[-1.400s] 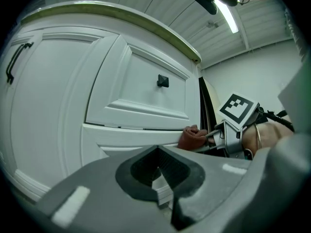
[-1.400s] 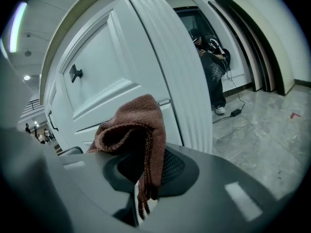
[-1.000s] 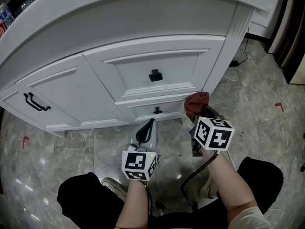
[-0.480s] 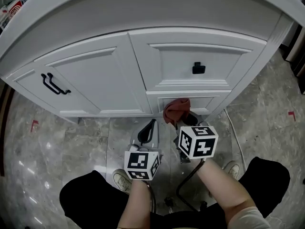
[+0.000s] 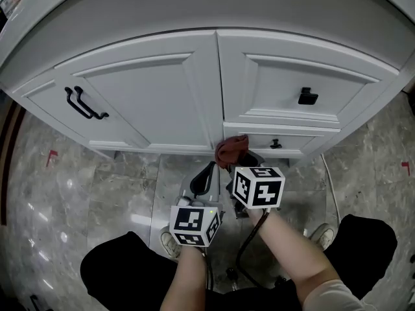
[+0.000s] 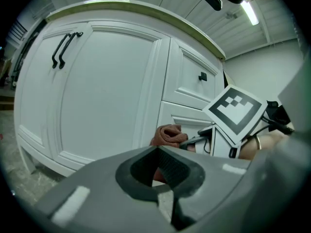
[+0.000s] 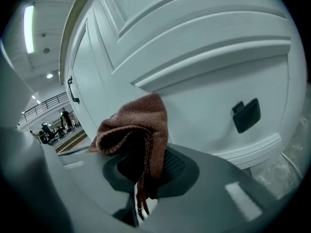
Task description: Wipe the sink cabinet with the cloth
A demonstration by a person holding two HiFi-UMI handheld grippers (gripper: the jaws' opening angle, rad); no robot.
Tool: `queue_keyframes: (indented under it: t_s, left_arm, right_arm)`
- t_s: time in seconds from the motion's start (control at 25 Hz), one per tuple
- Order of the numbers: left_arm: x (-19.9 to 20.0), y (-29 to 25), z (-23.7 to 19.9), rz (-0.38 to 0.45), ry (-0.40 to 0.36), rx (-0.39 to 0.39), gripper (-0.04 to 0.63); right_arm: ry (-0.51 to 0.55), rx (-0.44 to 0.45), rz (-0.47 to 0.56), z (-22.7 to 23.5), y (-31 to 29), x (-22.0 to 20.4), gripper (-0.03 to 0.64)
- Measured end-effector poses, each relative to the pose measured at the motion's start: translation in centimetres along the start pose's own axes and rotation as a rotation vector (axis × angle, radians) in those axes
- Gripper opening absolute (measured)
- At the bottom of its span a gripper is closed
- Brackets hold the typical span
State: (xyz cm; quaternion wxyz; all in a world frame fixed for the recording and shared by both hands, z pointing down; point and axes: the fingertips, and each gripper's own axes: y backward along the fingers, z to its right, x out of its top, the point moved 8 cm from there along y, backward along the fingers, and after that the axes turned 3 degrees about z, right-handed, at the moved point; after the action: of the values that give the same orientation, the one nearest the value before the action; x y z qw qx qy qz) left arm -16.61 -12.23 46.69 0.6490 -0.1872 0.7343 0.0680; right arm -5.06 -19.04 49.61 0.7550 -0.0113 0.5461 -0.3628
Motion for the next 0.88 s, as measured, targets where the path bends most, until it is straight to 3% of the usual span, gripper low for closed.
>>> queue_keyframes:
  t_s: [0.36,0.88]
  left_arm:
    - [-0.7,-0.8,0.5,-0.014,-0.002,-0.019,0.000]
    - [-0.4,-2.1,2.6,-0.010,-0.011,-0.057,0.000]
  right_arm:
    - [0.017,-0.063,0.018,2.5,1.0,-0.2,0.080]
    - [-0.104,-0.111,0.054,6.3,4.1,0.9,0.078]
